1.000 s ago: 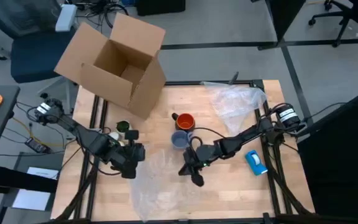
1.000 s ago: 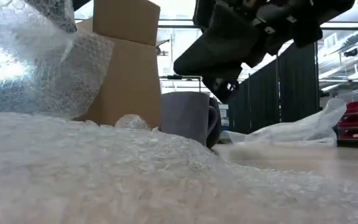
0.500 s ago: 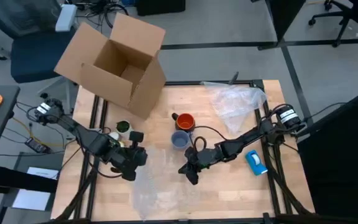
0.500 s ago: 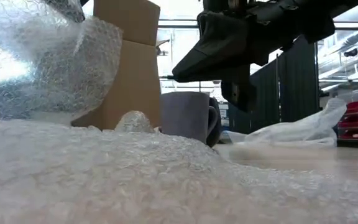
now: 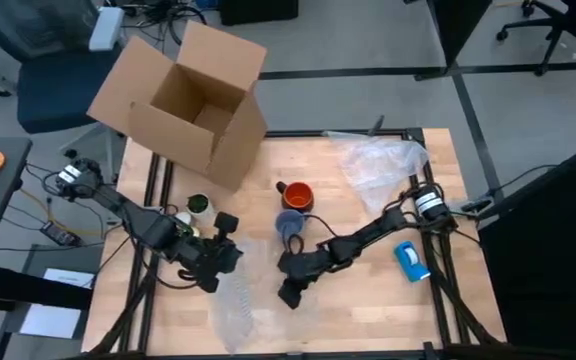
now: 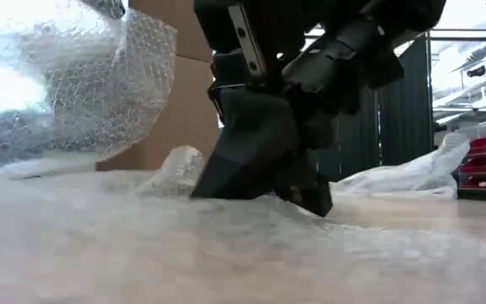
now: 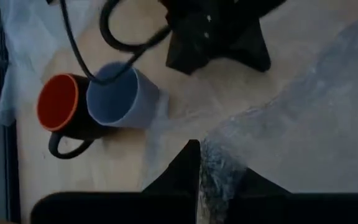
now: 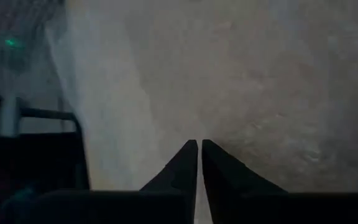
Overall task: Wrap mug
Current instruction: Prepare the bubble wrap
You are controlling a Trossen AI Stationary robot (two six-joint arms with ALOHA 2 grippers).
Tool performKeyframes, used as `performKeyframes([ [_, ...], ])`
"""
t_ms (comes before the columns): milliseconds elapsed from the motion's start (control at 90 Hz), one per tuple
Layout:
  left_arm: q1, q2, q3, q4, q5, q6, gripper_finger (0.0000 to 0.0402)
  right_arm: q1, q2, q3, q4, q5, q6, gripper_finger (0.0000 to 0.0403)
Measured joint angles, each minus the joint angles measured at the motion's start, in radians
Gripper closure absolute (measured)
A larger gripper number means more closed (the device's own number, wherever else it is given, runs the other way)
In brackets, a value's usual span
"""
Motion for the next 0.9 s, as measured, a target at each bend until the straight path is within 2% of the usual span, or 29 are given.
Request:
performKeyframes([
  [133,0.0,0.0,0.0,-0.003,0.0,0.027,0.0402,0.001,-0.011,0.003,-0.113,0.081,0.031,0.0403],
  [278,0.0,0.0,0.0,-0.004,0.003,0.027,0.0402,0.007,-0.02,0.007,-0.24,0.12,0.115,0.0403],
  [467,0.0,0.0,0.0,-0.005,0.047,0.012,0.0402,0.01,-0.029,0.006,-0.281,0.157,0.129,0.0403],
  [656,-0.011,0.0,0.0,-0.011,0.15,-0.066,0.0402,-0.002,-0.07,0.001,-0.377,0.264,0.114,0.0403],
  [900,-0.091,0.0,-0.04,-0.049,0.165,-0.194,0.0402,0.001,-0.153,-0.003,-0.619,0.409,0.149,0.0403],
])
